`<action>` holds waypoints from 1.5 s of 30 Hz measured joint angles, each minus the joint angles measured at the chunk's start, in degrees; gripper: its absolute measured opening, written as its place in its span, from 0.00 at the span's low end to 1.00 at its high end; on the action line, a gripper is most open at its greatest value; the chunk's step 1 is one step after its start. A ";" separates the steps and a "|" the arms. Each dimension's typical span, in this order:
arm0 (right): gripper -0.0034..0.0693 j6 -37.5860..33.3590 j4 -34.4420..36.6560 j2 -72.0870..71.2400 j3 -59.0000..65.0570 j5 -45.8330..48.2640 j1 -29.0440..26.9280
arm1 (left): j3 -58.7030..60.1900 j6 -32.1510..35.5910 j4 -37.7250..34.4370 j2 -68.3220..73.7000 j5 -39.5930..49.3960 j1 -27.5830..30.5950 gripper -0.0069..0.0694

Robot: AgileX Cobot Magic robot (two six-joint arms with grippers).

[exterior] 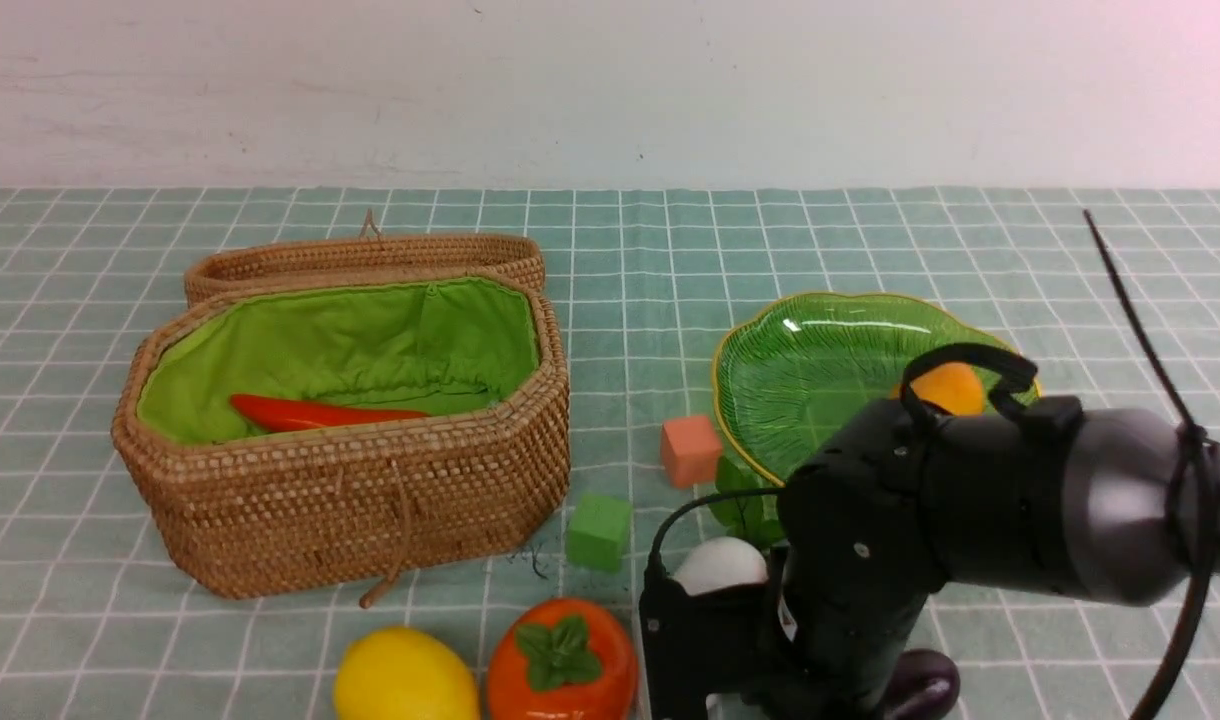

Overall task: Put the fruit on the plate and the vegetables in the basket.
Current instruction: Grab an eggplant with your right arm and place it in the basket on the left.

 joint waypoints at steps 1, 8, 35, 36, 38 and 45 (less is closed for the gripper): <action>0.57 0.00 0.00 0.05 0.00 0.05 0.00 | 0.00 0.00 0.00 0.00 0.00 0.00 0.40; 0.46 0.00 0.88 -0.50 -1.45 3.29 0.00 | 0.00 0.00 0.00 0.00 0.00 0.00 0.40; 0.46 -16.93 43.33 16.99 -50.35 -20.43 0.00 | 0.00 0.00 0.00 0.00 0.00 0.00 0.40; 0.46 -17.16 43.60 18.90 -50.99 -21.47 0.00 | 0.00 0.00 0.00 0.00 0.00 0.00 0.40; 0.46 -17.16 43.65 20.62 -51.35 -22.53 0.00 | 0.00 0.00 0.00 0.00 0.00 0.00 0.40; 0.49 -13.78 43.96 22.55 -51.77 -25.39 -0.05 | 0.00 0.00 0.00 0.00 0.00 0.00 0.40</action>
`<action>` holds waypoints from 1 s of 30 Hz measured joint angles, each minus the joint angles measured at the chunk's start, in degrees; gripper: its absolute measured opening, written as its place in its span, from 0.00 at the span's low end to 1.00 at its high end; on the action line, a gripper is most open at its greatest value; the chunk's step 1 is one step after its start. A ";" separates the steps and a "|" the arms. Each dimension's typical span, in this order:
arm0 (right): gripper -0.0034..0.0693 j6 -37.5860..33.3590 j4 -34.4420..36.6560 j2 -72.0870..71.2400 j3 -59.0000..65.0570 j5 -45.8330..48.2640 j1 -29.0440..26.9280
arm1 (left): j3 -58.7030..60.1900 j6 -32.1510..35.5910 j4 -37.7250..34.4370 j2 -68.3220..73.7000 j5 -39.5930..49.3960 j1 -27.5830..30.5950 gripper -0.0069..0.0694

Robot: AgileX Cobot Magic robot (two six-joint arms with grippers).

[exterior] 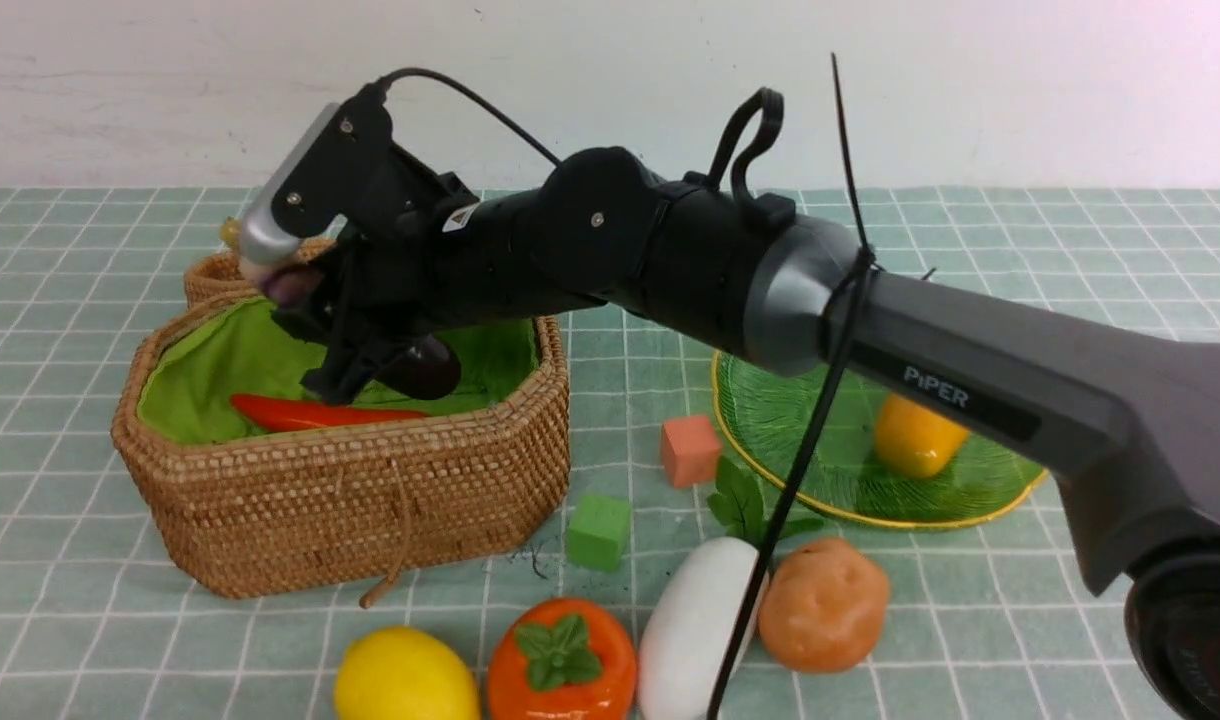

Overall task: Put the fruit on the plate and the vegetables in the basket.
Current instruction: Grab an eggplant with your right arm and place it in the basket on the left, then use the right arm to grab a potato and put it into the left basket

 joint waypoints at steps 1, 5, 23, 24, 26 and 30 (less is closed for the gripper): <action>0.53 0.23 0.00 -0.05 -0.05 -0.21 0.00 | 0.00 0.00 0.00 0.00 0.00 0.00 0.40; 0.74 1.83 0.00 -0.05 -0.13 -0.53 0.00 | 0.00 0.00 0.00 0.00 0.00 0.00 0.40; 0.80 27.31 -26.55 -21.21 -0.26 48.45 -9.45 | 0.00 0.00 0.00 0.00 0.00 0.00 0.40; 0.80 28.52 -27.63 -21.46 -0.19 48.87 -9.91 | 0.00 0.00 0.00 0.00 0.00 0.00 0.40; 0.79 35.18 -32.94 -24.79 1.22 49.58 -12.99 | 0.00 0.00 0.00 0.00 0.00 0.00 0.40; 0.79 38.89 -35.09 -30.52 7.33 49.83 -15.76 | 0.00 0.00 0.00 0.00 0.00 0.00 0.40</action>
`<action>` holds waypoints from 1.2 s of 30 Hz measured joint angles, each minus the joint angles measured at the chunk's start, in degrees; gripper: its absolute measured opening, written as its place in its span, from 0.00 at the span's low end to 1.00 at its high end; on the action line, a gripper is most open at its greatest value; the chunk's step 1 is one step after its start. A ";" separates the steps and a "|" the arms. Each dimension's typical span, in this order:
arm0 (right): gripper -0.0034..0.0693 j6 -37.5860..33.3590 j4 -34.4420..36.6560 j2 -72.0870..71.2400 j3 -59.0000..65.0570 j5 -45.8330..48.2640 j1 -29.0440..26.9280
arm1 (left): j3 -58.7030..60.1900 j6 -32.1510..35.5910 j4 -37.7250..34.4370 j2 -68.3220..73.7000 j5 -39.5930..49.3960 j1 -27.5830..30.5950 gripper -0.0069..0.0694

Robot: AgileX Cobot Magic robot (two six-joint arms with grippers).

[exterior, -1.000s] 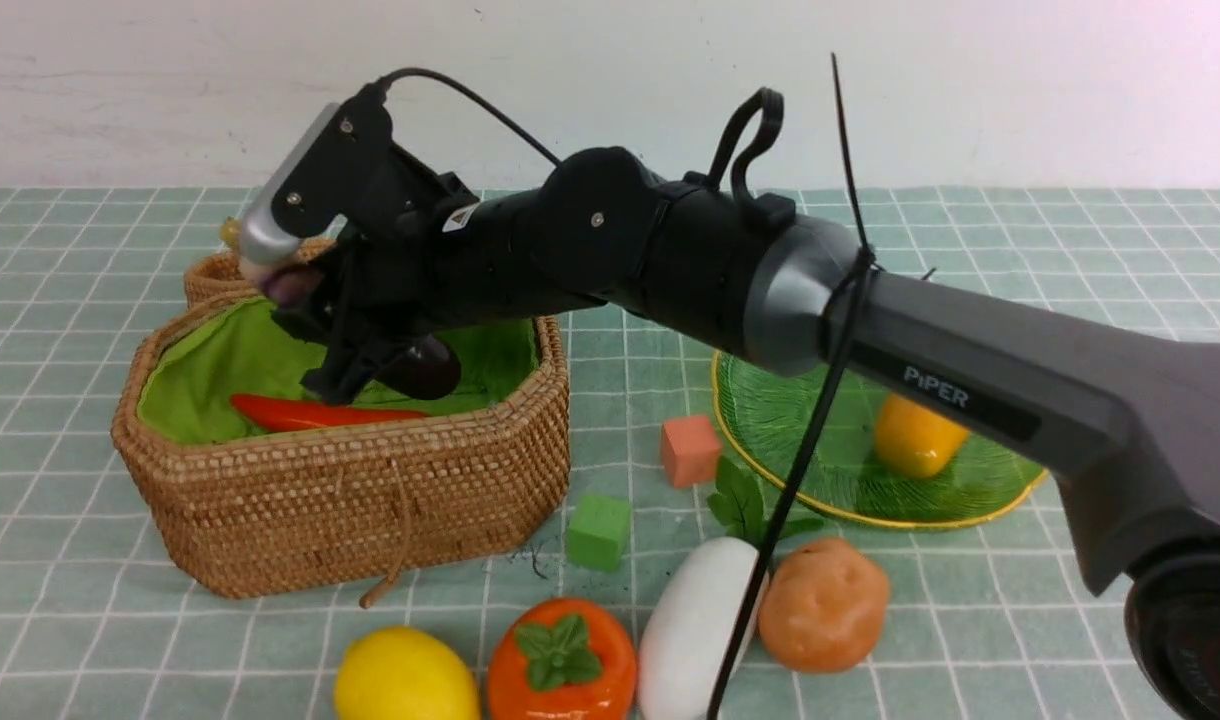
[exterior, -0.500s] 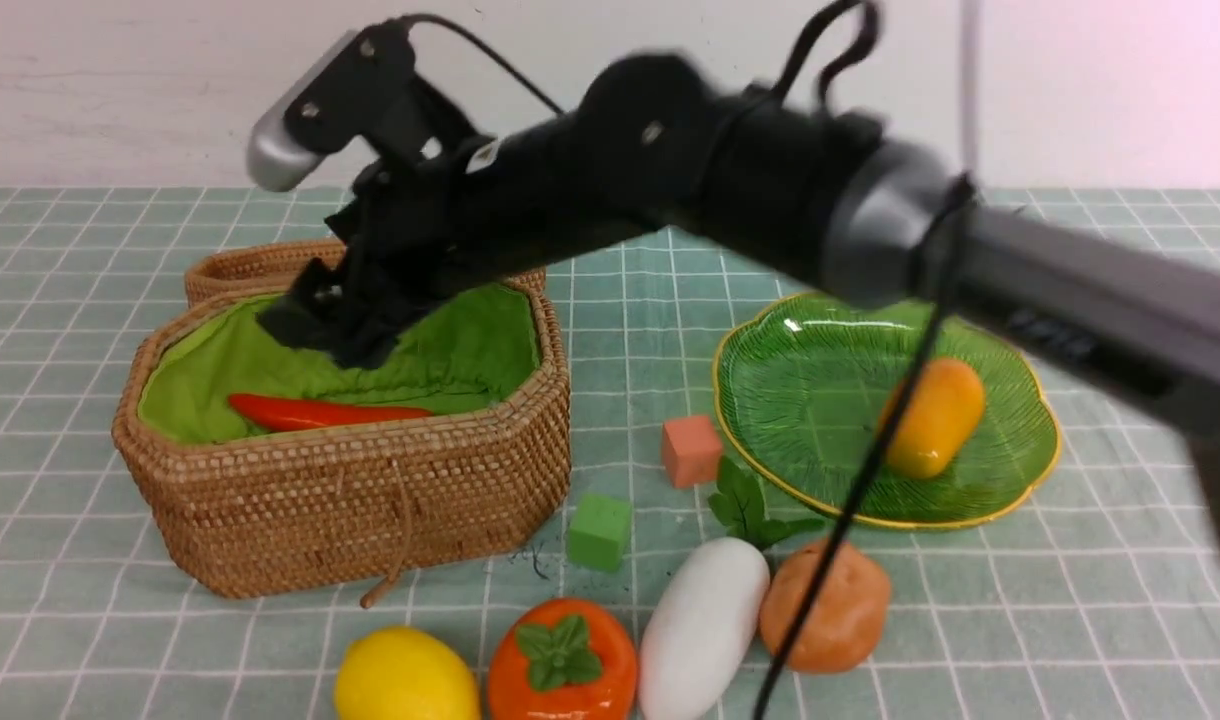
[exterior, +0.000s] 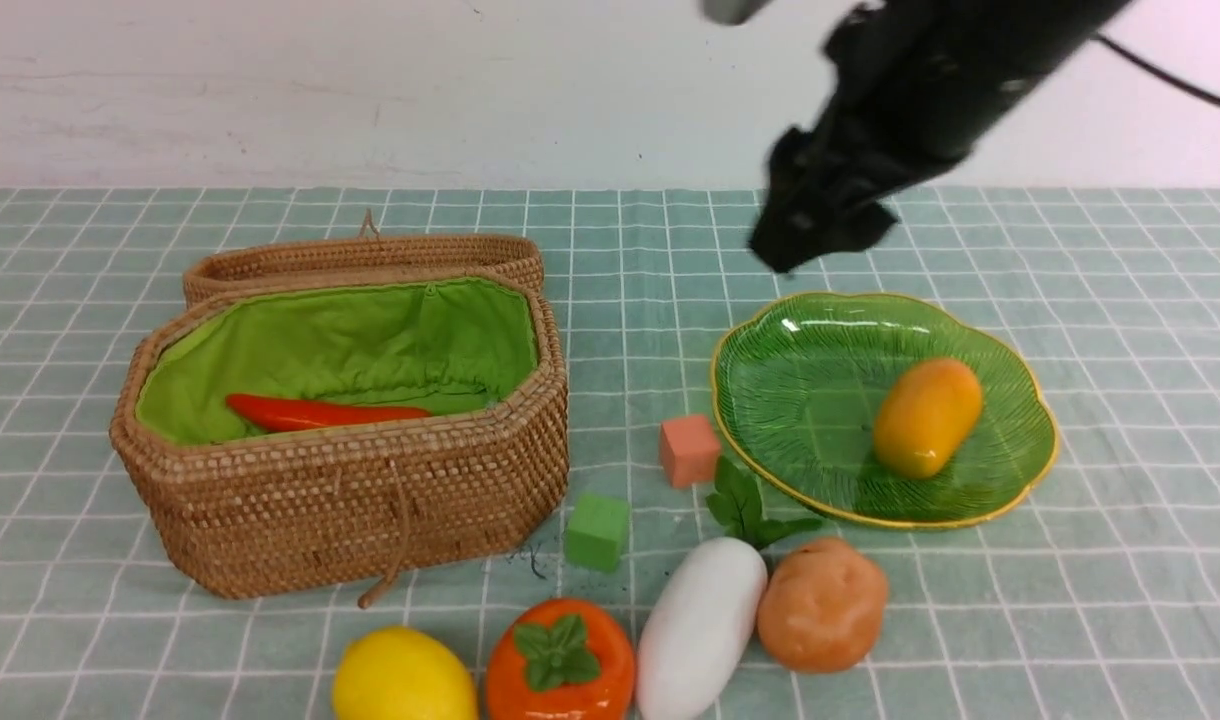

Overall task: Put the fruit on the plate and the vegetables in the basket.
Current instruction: Use the right arm to grab a potato and put it into the left basket

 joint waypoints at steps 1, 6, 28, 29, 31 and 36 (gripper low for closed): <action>0.79 0.57 -0.05 -1.09 1.94 0.07 -0.21 | 0.00 0.00 0.00 0.00 0.00 0.00 0.40; 0.79 9.91 2.12 -10.45 18.59 -1.11 -0.28 | 0.00 0.00 0.00 0.00 0.00 0.00 0.40; 0.79 49.40 -0.04 -1.08 45.04 -29.78 -0.28 | 0.00 0.00 0.00 0.00 0.00 0.00 0.40; 0.80 51.11 -0.24 0.60 45.04 -30.30 -0.28 | 0.00 0.00 0.00 0.00 0.00 0.00 0.40; 0.82 52.58 0.55 1.87 44.90 -32.25 -0.22 | 0.00 0.00 0.00 0.00 0.00 0.00 0.40; 0.85 53.87 4.07 5.22 44.38 -36.40 -0.02 | 0.00 0.00 0.00 0.00 0.00 0.00 0.40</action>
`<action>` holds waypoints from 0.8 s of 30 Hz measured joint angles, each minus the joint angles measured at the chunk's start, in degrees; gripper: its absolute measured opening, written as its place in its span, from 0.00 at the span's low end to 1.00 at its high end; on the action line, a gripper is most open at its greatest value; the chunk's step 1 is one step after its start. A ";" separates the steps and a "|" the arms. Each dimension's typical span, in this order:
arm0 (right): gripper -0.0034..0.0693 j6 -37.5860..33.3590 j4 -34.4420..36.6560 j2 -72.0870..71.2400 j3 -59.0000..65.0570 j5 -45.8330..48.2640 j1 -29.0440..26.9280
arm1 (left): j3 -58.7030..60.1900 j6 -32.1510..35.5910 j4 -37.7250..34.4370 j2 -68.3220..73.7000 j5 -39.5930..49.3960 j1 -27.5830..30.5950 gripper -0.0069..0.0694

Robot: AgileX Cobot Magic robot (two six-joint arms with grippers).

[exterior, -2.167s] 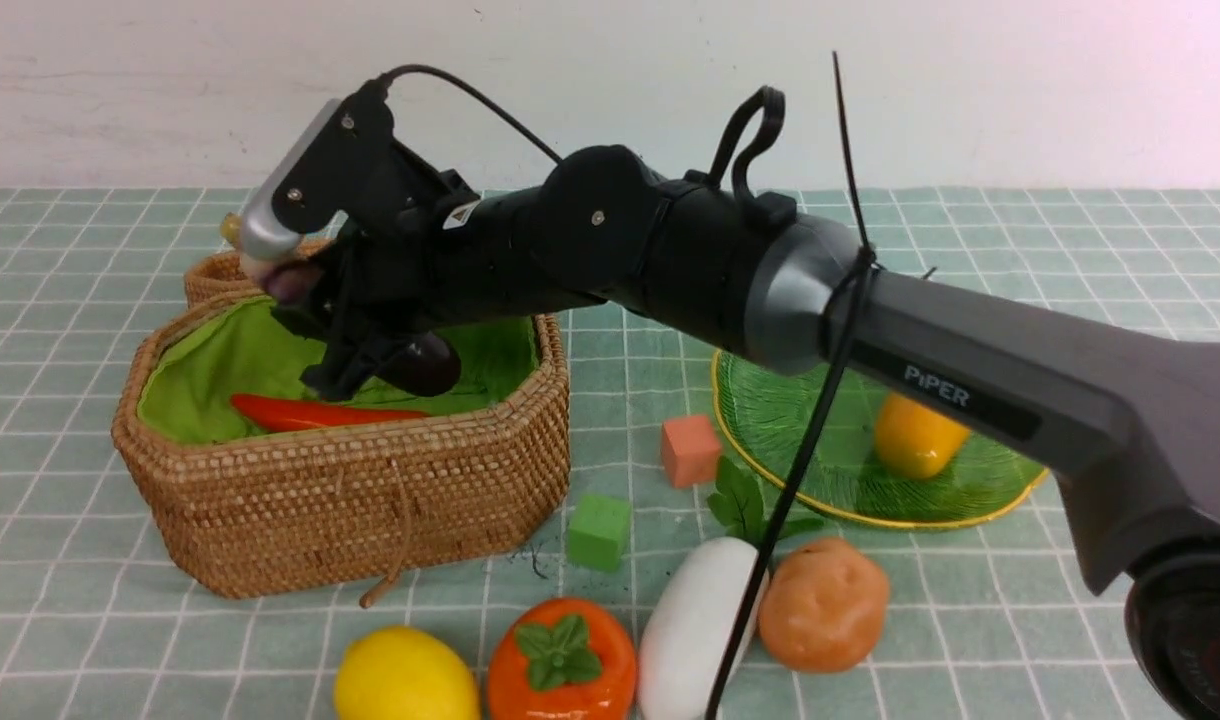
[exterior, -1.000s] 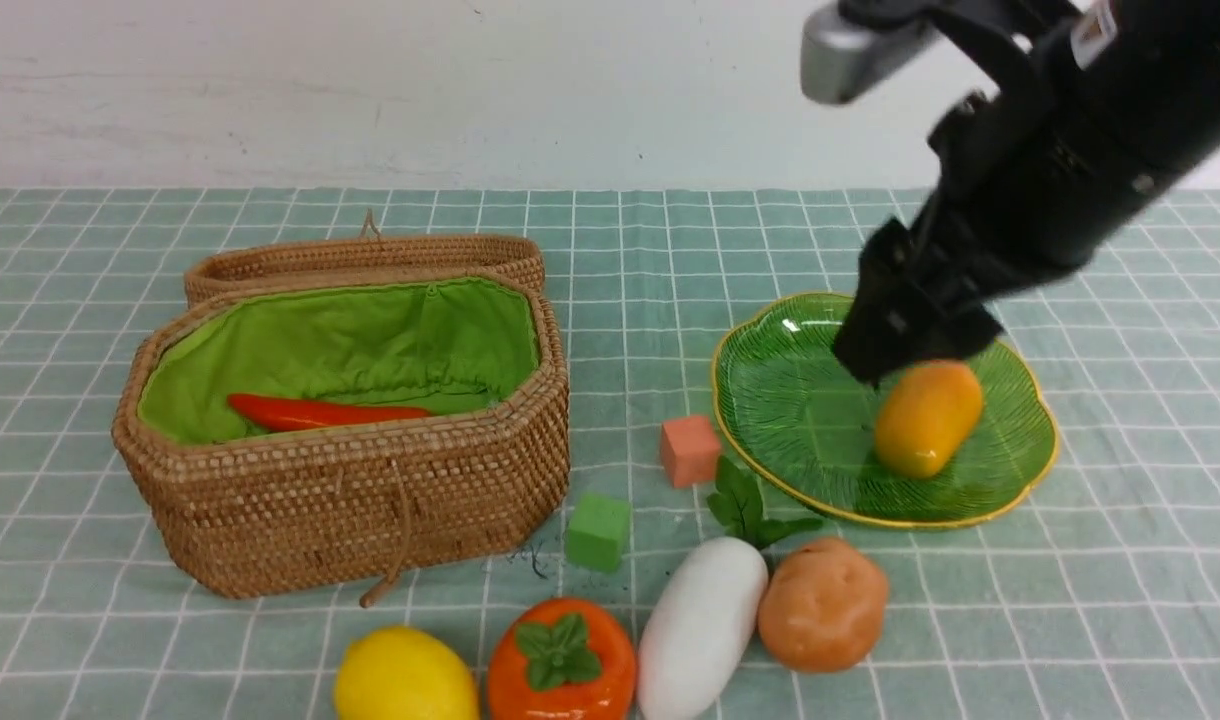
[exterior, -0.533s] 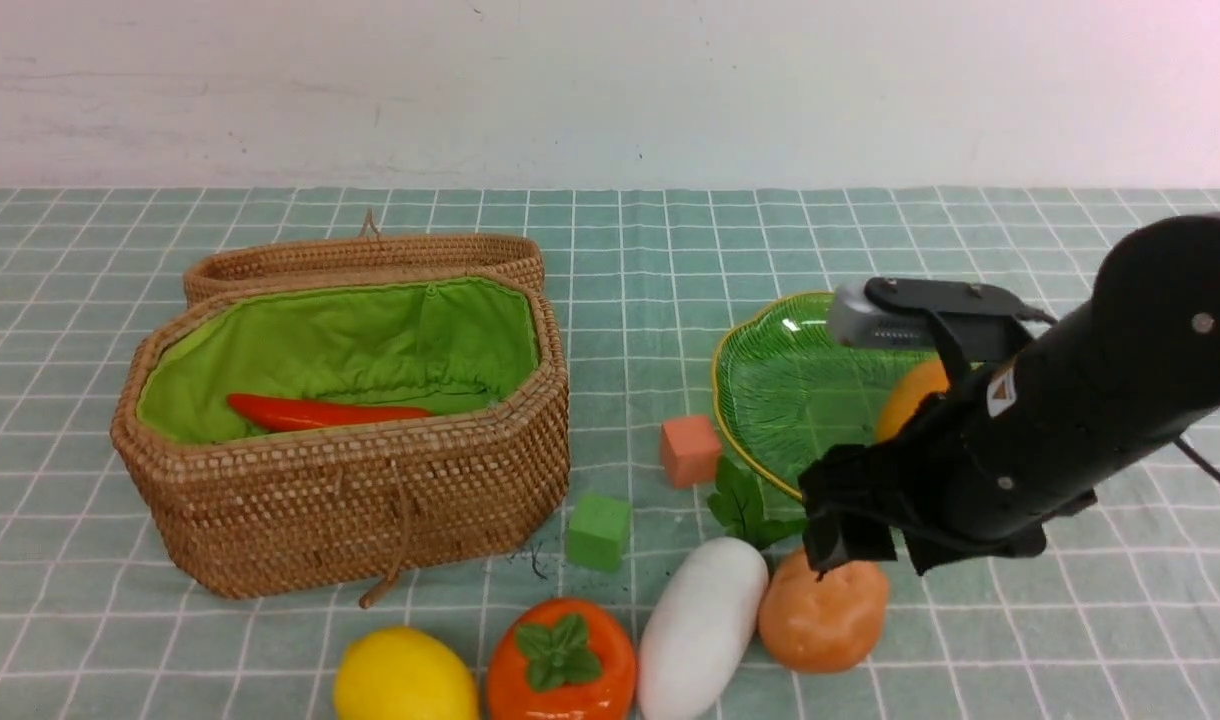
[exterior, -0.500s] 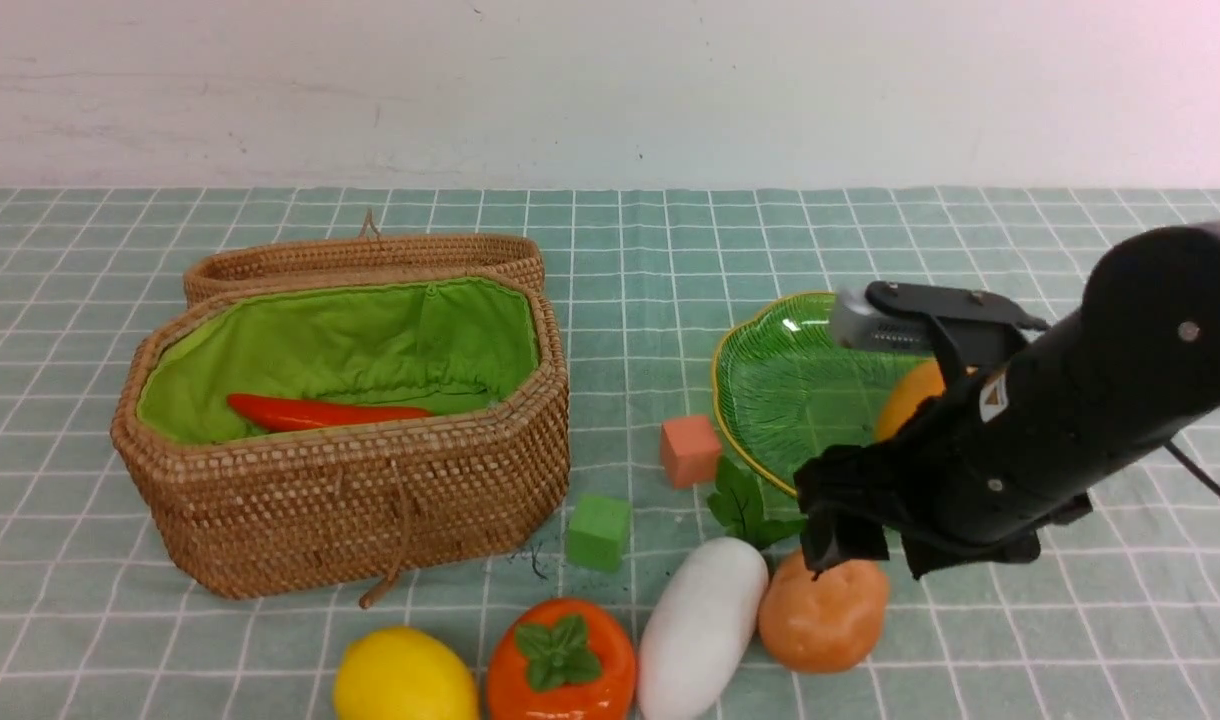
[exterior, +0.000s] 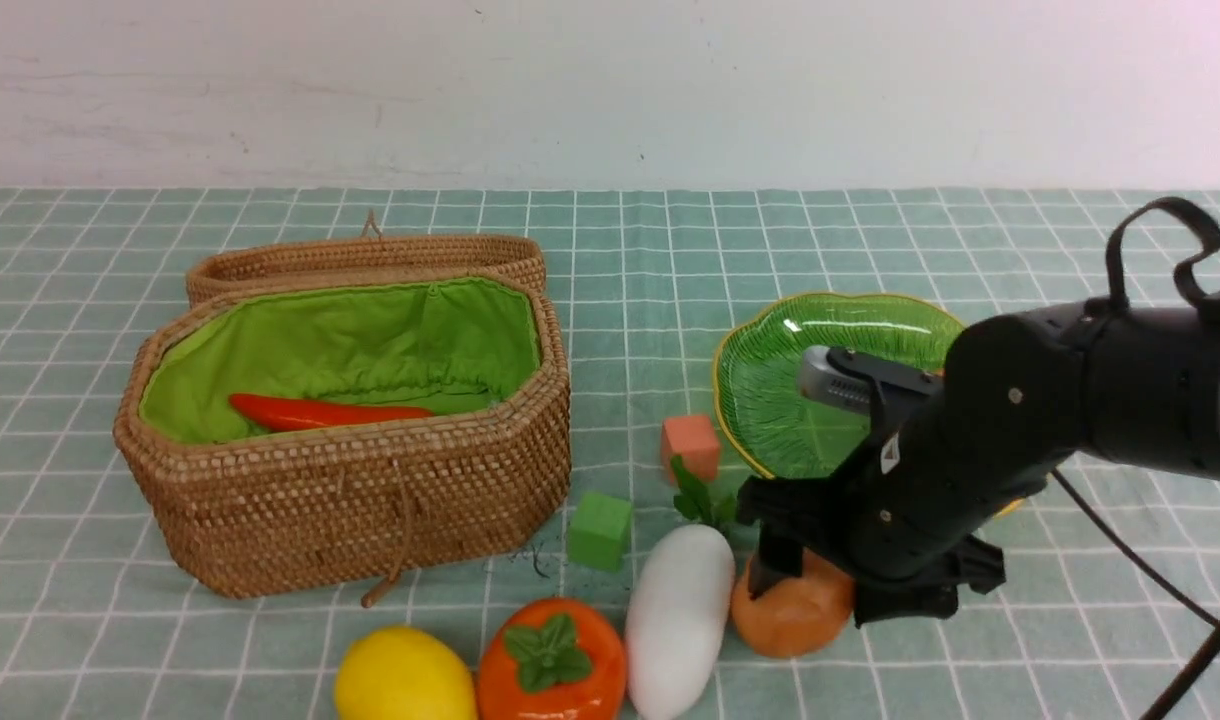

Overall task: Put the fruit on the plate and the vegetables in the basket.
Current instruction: Use the right arm to grab a potato and put it into the left basket

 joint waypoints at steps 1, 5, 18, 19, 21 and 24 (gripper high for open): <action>0.86 0.00 1.08 0.79 -0.17 -0.48 0.06 | 0.00 0.00 0.00 0.00 0.00 0.00 0.40; 0.86 -0.23 2.21 1.45 -0.41 -0.88 0.06 | 0.00 0.00 0.00 0.00 0.00 0.00 0.40; 0.82 -7.83 2.02 0.93 -0.41 0.09 0.06 | 0.00 0.00 0.00 0.00 0.00 0.00 0.40; 0.82 -7.95 1.14 0.60 -0.35 0.71 0.06 | 0.00 0.00 0.00 0.00 0.00 0.00 0.40; 0.82 -8.08 -0.10 0.17 -0.22 1.60 -0.01 | 0.00 0.00 0.00 0.00 0.00 0.00 0.40; 0.82 -8.11 -3.66 -1.92 0.60 4.12 -0.17 | 0.00 0.00 0.00 0.00 0.00 0.00 0.40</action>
